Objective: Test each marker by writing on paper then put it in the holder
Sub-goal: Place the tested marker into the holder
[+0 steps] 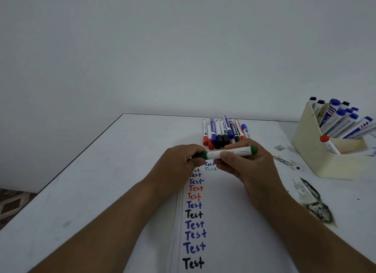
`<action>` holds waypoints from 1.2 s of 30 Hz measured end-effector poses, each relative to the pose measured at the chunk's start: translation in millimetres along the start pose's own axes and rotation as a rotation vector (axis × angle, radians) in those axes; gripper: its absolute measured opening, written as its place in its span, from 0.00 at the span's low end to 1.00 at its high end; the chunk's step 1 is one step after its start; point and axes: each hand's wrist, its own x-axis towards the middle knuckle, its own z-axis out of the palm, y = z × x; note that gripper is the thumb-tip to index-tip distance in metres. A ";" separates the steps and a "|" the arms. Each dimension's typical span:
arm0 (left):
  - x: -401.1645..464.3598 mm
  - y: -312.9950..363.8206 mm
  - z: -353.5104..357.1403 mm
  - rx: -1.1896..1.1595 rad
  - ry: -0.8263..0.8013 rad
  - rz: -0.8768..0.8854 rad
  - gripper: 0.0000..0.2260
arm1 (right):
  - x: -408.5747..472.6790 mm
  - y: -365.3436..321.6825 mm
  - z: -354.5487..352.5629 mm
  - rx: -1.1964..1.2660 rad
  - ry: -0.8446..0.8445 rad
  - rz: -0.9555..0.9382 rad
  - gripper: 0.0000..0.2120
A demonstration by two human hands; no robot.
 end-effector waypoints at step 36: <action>6.8 -20.4 20.6 0.343 -0.121 -0.123 0.32 | -2.9 -114.0 -64.6 -0.599 0.502 -0.473 0.22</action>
